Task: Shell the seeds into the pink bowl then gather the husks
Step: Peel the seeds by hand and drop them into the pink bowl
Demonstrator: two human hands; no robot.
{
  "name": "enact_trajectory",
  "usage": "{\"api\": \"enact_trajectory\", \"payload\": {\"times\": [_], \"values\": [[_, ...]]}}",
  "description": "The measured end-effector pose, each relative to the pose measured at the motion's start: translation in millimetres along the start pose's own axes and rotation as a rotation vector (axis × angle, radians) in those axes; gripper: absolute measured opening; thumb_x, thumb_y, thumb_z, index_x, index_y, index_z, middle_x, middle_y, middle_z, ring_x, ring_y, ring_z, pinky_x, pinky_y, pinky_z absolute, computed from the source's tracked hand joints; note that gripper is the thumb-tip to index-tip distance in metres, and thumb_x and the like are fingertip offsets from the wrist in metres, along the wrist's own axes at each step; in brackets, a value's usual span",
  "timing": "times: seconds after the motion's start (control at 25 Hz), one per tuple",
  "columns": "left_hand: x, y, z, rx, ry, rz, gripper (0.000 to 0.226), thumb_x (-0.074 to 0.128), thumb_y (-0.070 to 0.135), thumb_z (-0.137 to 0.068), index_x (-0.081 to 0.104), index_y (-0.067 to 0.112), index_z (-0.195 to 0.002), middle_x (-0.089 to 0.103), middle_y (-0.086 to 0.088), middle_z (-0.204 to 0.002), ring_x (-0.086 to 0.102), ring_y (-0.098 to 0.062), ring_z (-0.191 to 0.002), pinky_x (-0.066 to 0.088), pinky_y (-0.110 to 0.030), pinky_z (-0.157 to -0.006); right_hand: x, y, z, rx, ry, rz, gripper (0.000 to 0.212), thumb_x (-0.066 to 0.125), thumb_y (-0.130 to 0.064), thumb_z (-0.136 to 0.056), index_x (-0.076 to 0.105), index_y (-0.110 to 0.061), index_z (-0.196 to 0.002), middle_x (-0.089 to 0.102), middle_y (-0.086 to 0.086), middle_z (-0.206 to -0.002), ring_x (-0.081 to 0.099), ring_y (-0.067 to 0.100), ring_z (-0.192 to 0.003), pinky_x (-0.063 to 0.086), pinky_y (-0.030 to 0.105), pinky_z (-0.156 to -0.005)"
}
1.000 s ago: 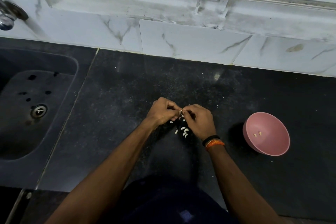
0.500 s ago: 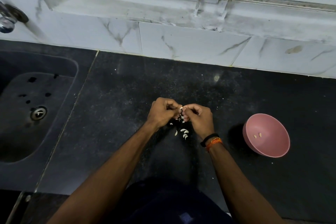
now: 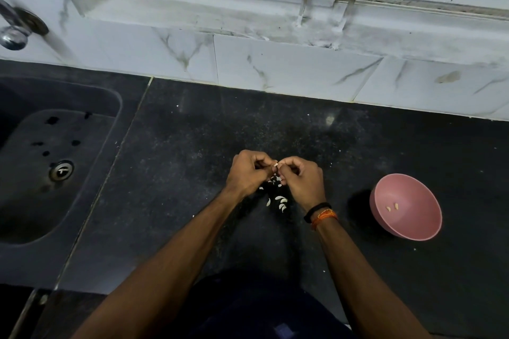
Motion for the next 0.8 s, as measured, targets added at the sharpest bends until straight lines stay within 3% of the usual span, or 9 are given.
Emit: {"api": "enact_trajectory", "payload": {"times": [0.12, 0.32, 0.48, 0.6, 0.8], "values": [[1, -1, 1, -0.004, 0.005, 0.015, 0.012, 0.076, 0.004, -0.085, 0.079, 0.015, -0.083, 0.077, 0.006, -0.085, 0.074, -0.010, -0.080, 0.062, -0.040, -0.078, 1, -3, 1, 0.008, 0.008, 0.025, 0.013, 0.066, -0.012, -0.090, 0.076, -0.017, -0.082, 0.072, -0.008, -0.072, 0.067, 0.006, -0.065, 0.058, 0.028, -0.068], [4, -3, 9, -0.020, 0.003, 0.103, 0.012, 0.073, -0.001, -0.086, 0.079, 0.010, -0.088, 0.077, 0.000, -0.084, 0.074, -0.013, -0.071, 0.061, -0.028, -0.067, 3, -4, 2, 0.032, 0.022, 0.083, 0.010, 0.069, -0.015, -0.089, 0.076, -0.016, -0.082, 0.072, -0.007, -0.075, 0.066, 0.005, -0.069, 0.052, 0.021, -0.068], [9, -17, 10, -0.124, 0.011, 0.314, 0.012, 0.073, -0.001, -0.086, 0.078, 0.008, -0.092, 0.077, -0.010, -0.086, 0.074, -0.033, -0.078, 0.061, -0.043, -0.077, 3, -1, 4, 0.055, 0.014, 0.016, 0.013, 0.069, -0.014, -0.090, 0.075, -0.019, -0.080, 0.072, -0.006, -0.070, 0.064, 0.003, -0.063, 0.054, 0.023, -0.062], [11, -18, 11, -0.166, 0.031, 0.459, 0.012, 0.072, -0.002, -0.088, 0.077, 0.004, -0.096, 0.075, -0.017, -0.086, 0.071, -0.028, -0.075, 0.060, -0.040, -0.076, 0, -3, 3, 0.026, -0.002, 0.017, 0.013, 0.068, -0.013, -0.092, 0.075, -0.018, -0.082, 0.072, -0.005, -0.073, 0.065, 0.003, -0.063, 0.054, 0.022, -0.062], [13, -16, 12, -0.175, 0.030, 0.547, 0.014, 0.067, -0.005, -0.090, 0.076, 0.001, -0.098, 0.072, -0.014, -0.080, 0.067, -0.019, -0.073, 0.058, -0.032, -0.072, -4, -3, -1, -0.012, 0.018, 0.072, 0.010, 0.070, -0.015, -0.089, 0.077, -0.019, -0.083, 0.074, -0.009, -0.077, 0.071, 0.007, -0.076, 0.062, 0.038, -0.076]]}}
Point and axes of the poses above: each hand's wrist, its own z-axis away from the middle knuckle, its own x-axis out of the palm, y = z × x, the point moved 5 cm from there along -z, towards the middle knuckle
